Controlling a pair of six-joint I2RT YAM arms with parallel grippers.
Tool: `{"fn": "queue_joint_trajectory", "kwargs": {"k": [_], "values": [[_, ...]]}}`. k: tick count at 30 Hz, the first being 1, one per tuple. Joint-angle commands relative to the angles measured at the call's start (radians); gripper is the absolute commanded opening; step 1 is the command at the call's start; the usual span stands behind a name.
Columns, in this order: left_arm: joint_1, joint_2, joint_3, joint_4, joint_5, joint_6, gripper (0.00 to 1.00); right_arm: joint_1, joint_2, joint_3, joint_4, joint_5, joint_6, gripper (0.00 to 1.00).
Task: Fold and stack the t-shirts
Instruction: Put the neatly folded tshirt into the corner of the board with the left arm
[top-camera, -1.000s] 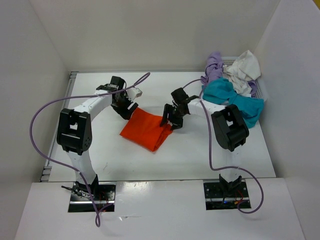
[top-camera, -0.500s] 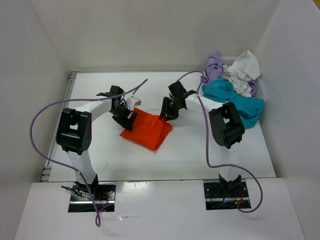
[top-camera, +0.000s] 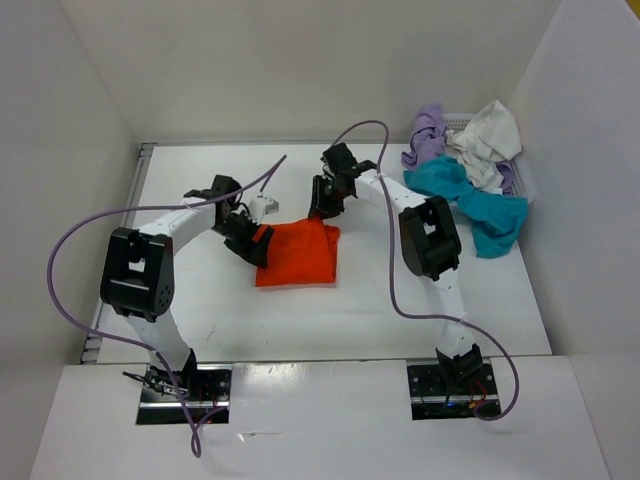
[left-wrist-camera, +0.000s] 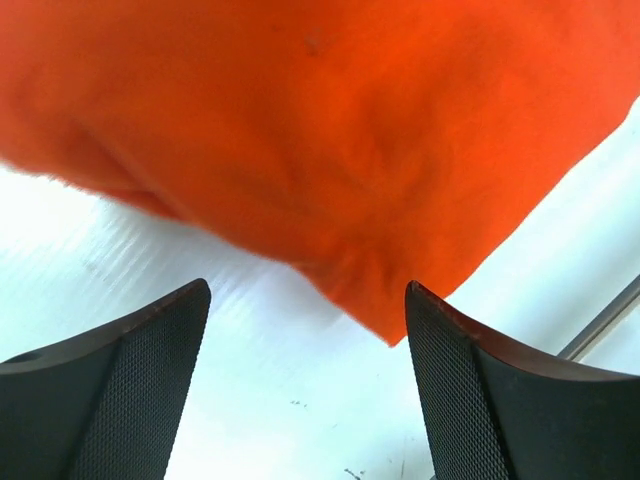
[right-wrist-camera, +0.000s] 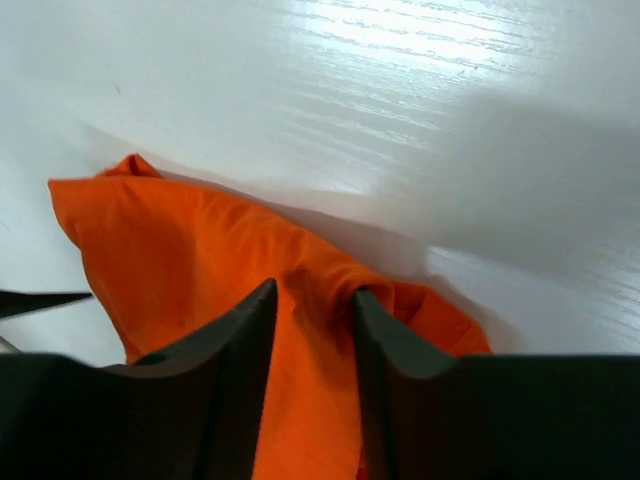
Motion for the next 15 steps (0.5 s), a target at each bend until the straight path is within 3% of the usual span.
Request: {"fn": "queue_joint_trajectory", "kwargs": {"k": [1,2,4,15], "values": [[0.072,-0.050,0.015,-0.020,0.039,-0.011,0.86,0.015,-0.053,0.005,-0.050,0.011,-0.036,0.46],[0.122,-0.060,0.062,-0.020,0.039,-0.033,0.86,0.015,-0.102,-0.065,-0.029,0.029,-0.036,0.51],[0.133,-0.060,0.100,0.013,0.039,-0.043,0.87,0.015,-0.119,-0.092,-0.009,0.029,-0.036,0.51],[0.098,0.172,0.272,0.072,0.031,-0.083,0.87,0.015,-0.331,-0.379,0.072,0.039,0.087,0.51]]}}
